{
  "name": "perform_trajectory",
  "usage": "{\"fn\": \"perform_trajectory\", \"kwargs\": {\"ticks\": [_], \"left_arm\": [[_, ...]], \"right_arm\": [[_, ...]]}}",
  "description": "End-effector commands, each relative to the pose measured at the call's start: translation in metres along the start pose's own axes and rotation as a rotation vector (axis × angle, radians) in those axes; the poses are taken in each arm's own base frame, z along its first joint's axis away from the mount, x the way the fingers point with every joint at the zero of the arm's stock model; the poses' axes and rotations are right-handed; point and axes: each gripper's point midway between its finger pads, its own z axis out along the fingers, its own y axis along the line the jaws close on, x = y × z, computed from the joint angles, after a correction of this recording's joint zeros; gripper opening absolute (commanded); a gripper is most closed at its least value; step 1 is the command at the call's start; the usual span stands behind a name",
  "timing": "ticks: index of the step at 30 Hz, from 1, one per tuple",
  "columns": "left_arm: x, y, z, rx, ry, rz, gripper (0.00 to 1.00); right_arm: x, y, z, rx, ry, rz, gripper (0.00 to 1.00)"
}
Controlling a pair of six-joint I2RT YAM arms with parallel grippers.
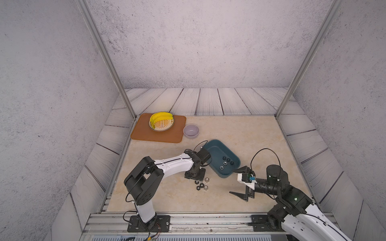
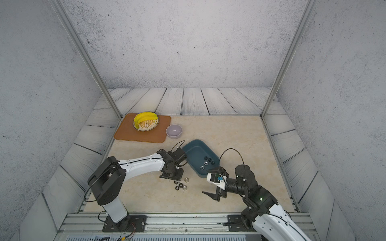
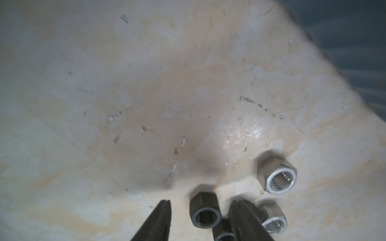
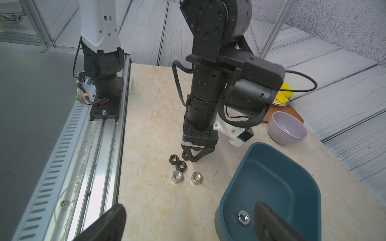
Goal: Put the nuts on the desktop into the storage box
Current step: Pick up the nut from the center of the board.
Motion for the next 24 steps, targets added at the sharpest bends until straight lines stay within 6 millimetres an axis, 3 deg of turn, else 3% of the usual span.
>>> {"fn": "perform_trajectory", "kwargs": {"ticks": [1, 12, 24], "left_arm": [[0.011, 0.006, 0.008, -0.017, 0.048, -0.010, 0.51], [0.022, 0.011, 0.014, -0.032, 0.094, -0.008, 0.49], [0.025, 0.008, 0.020, -0.021, 0.124, 0.006, 0.36]], "right_arm": [[0.005, 0.001, 0.000, 0.005, 0.011, 0.010, 0.99], [0.005, 0.001, 0.000, 0.006, 0.010, 0.013, 0.99], [0.004, 0.001, -0.001, 0.008, 0.008, 0.019, 0.99]]}}
